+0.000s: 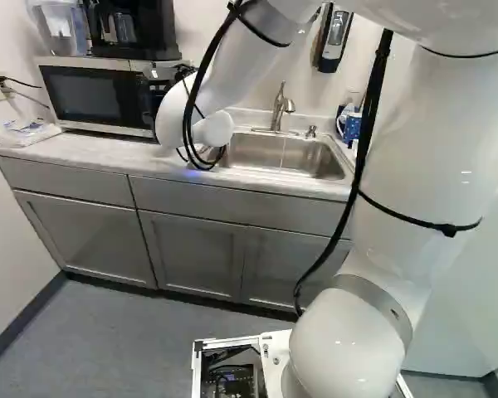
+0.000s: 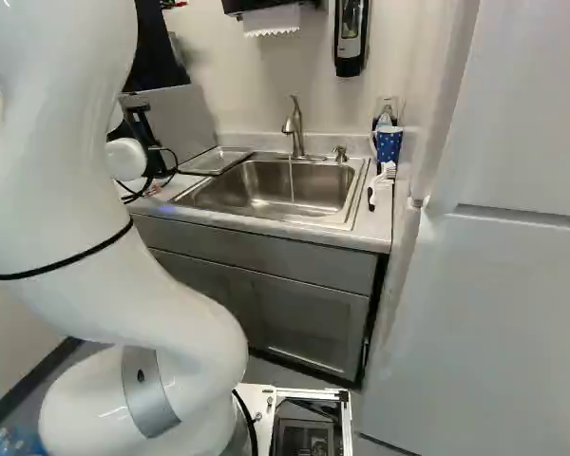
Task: Rinse the cup and place it in the tray
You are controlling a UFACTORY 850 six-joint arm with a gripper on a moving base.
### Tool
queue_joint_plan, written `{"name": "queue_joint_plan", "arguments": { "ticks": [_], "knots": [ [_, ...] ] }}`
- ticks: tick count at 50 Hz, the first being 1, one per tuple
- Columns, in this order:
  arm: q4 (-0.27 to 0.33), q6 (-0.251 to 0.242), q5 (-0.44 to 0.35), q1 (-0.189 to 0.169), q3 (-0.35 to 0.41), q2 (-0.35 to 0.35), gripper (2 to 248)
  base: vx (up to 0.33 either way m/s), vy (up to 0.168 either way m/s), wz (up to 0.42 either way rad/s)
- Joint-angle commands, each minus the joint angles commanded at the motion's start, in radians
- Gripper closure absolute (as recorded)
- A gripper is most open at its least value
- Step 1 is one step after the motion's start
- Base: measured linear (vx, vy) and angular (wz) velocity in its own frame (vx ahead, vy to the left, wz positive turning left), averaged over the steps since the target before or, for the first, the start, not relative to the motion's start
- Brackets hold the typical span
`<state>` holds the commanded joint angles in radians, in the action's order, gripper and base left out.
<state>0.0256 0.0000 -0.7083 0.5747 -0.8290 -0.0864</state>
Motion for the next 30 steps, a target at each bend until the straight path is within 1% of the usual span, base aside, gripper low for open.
{"name": "queue_joint_plan", "arguments": {
  "ticks": [30],
  "knots": [
    [0.000,0.000,0.000,-0.077,0.052,0.115,125,0.000,0.000,0.000]
  ]
}}
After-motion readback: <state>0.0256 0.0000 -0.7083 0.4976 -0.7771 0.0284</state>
